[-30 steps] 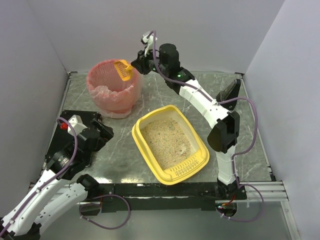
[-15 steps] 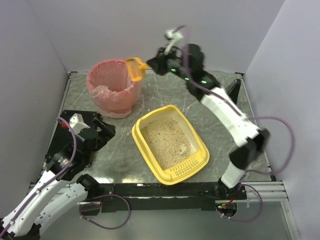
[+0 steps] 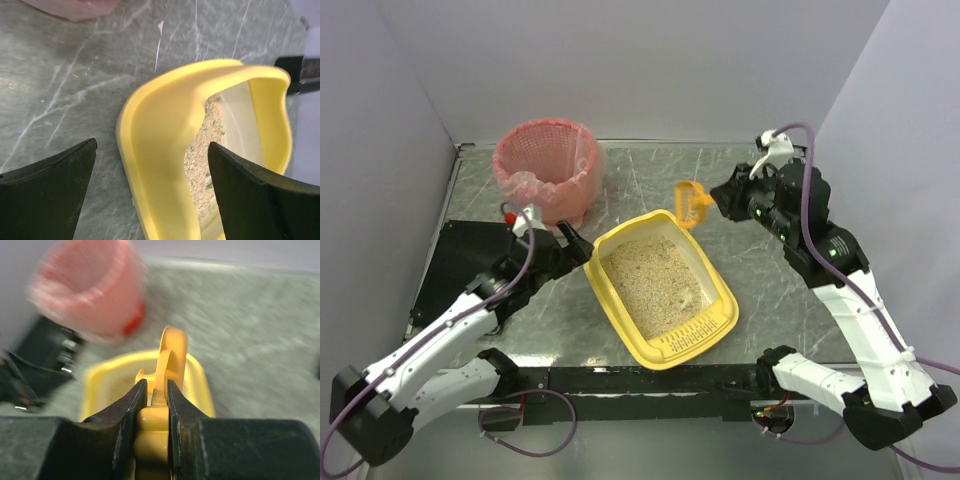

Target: Clean the litter box

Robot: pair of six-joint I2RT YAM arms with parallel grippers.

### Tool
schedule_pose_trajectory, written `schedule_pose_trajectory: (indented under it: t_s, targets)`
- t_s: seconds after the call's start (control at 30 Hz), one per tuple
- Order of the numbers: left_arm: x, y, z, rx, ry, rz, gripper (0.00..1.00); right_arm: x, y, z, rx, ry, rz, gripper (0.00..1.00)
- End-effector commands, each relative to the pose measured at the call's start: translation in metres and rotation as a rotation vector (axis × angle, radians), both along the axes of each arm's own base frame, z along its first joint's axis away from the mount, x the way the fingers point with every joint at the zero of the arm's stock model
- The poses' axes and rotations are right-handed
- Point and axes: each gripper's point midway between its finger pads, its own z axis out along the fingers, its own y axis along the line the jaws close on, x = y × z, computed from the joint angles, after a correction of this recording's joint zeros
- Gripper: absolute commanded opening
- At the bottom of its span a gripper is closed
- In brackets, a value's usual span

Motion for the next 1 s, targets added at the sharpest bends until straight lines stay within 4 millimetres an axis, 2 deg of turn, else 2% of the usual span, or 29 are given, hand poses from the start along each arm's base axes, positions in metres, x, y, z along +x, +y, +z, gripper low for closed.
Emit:
schedule_pose_trajectory:
  t_s: [0.0, 0.17, 0.2, 0.3, 0.37, 0.5, 0.67, 0.97]
  targets:
    - [0.018, -0.031, 0.028, -0.039, -0.075, -0.111, 0.97, -0.023, -0.036, -0.040, -0.283, 0.048, -0.073, 0.00]
    - [0.024, -0.042, 0.023, -0.043, -0.056, -0.137, 0.97, -0.031, -0.005, -0.074, -0.356, 0.143, 0.105, 0.00]
    - [0.023, -0.044, 0.024, -0.053, -0.058, -0.148, 0.97, -0.028, 0.007, -0.087, -0.388, 0.182, 0.145, 0.00]
    - [0.022, -0.046, 0.022, -0.059, -0.052, -0.153, 0.97, -0.018, 0.026, -0.107, -0.471, 0.228, 0.178, 0.00]
    - [0.023, -0.046, 0.021, -0.054, -0.041, -0.152, 0.97, -0.016, 0.041, -0.112, -0.531, 0.208, 0.216, 0.00]
    - [0.023, -0.045, 0.011, -0.024, -0.008, -0.147, 0.97, 0.006, 0.064, -0.122, -0.596, 0.194, 0.202, 0.00]
    - [0.027, -0.048, -0.006, 0.003, 0.039, -0.143, 0.97, 0.021, 0.076, -0.135, -0.773, 0.156, 0.111, 0.00]
    - [0.030, -0.048, -0.019, 0.030, 0.070, -0.128, 0.97, 0.038, 0.092, -0.169, -0.881, 0.176, 0.080, 0.00]
